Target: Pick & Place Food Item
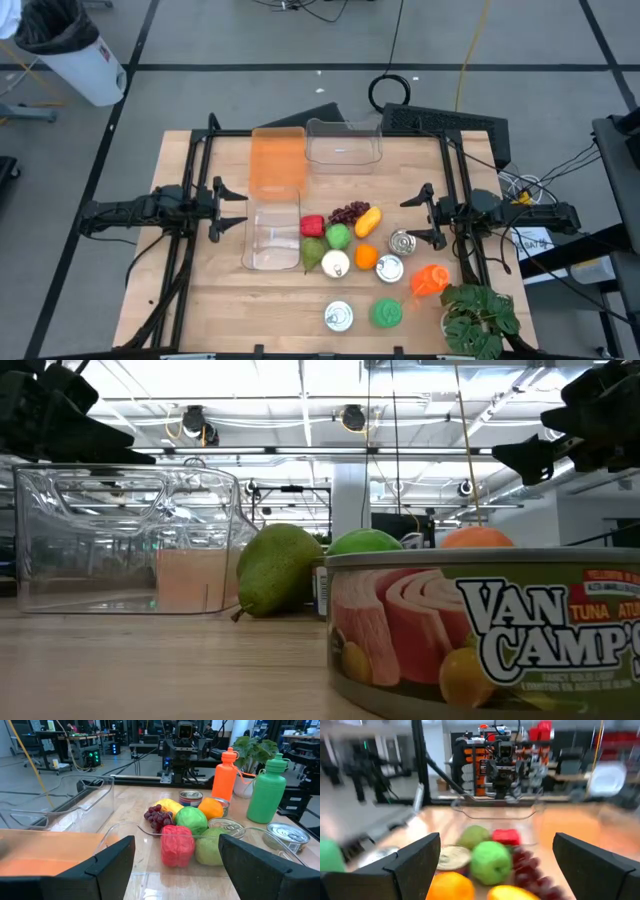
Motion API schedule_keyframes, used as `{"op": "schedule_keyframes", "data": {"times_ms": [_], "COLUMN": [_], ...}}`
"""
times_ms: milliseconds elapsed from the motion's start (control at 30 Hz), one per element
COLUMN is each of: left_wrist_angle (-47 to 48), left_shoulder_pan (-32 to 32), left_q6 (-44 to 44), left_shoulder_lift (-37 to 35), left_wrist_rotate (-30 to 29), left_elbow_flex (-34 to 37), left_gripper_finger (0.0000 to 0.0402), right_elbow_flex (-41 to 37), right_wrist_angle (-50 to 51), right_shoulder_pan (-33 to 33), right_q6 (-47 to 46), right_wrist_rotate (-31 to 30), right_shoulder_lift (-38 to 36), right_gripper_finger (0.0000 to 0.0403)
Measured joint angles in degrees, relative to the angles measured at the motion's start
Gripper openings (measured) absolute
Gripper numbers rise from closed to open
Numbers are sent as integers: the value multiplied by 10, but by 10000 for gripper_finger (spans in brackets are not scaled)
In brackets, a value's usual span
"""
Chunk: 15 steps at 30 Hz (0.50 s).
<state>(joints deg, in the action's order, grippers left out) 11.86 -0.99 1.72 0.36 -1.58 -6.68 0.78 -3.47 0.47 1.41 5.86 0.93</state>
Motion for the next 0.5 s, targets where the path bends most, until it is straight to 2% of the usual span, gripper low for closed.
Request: {"op": "schedule_keyframes", "data": {"times_ms": [167,233,367,500], "left_wrist_angle": [0,0,0,0], "left_shoulder_pan": [0,0,0,0], "left_q6": [0,0,0,0], "left_shoulder_lift": [0,0,0,0], "left_wrist_rotate": [0,0,0,0], "left_elbow_flex": [0,0,0,0], "left_gripper_finger": [296,296,296,296], "right_elbow_flex": [0,0,0,0], "right_wrist_angle": [-28,-41,-72,-124], "right_shoulder_pan": [0,0,1,1], "right_q6": [136,151,49,-56], "right_wrist_rotate": [-13,-10,19,19], "right_shoulder_lift": [0,0,0,0], "right_gripper_finger": [368,368,368,368]}}
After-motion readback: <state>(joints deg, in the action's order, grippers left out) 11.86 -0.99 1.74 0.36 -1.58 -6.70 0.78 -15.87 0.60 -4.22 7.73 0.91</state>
